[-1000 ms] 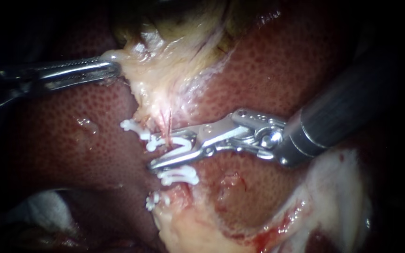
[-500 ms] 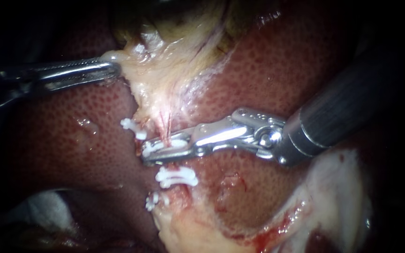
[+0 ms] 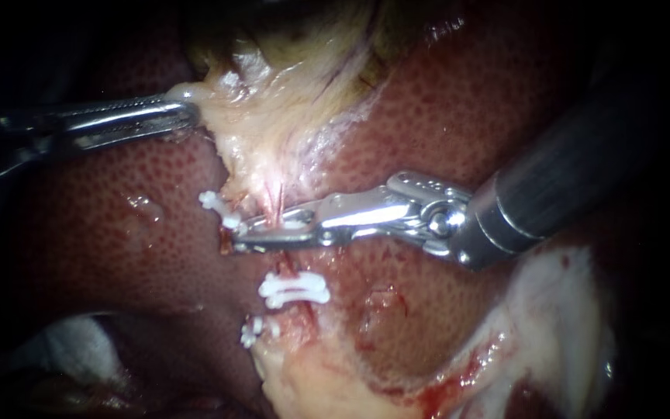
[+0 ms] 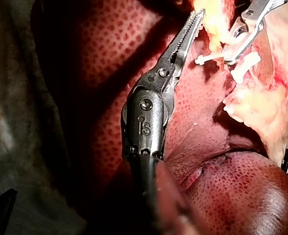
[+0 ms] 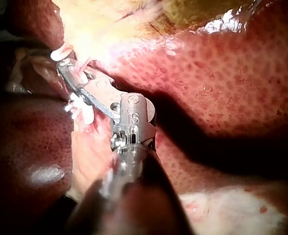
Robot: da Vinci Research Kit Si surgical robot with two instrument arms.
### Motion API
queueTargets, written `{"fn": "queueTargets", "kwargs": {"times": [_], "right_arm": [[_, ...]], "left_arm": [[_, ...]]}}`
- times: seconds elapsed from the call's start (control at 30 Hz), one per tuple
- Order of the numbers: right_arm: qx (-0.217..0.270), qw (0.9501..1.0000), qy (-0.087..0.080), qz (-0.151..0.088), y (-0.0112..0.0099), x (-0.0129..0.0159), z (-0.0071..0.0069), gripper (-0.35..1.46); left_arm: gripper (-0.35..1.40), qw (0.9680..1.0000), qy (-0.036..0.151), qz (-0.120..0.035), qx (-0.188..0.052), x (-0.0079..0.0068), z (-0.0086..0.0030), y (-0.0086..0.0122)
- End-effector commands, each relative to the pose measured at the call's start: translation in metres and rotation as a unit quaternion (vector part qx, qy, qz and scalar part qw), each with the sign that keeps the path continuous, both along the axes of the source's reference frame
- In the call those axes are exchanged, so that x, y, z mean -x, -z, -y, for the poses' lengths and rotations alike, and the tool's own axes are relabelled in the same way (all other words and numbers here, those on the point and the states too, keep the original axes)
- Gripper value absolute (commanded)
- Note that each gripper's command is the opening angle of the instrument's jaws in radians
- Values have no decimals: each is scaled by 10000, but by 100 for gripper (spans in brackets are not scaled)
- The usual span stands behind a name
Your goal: Clipping third clip right tube
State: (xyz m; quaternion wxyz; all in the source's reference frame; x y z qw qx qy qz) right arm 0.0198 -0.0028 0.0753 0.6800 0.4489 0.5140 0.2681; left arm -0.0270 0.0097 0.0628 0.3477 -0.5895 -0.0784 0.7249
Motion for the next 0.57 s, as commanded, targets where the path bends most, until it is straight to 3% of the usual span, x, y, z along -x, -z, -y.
{"fn": "queueTargets", "kwargs": {"times": [0.03,0.57], "right_arm": [[18,10000,14,14,0,0,1,-35],[20,10000,14,15,-1,1,1,-35]], "left_arm": [[-35,10000,-1,1,0,0,0,0],[-35,10000,1,-1,2,0,1,0]]}}
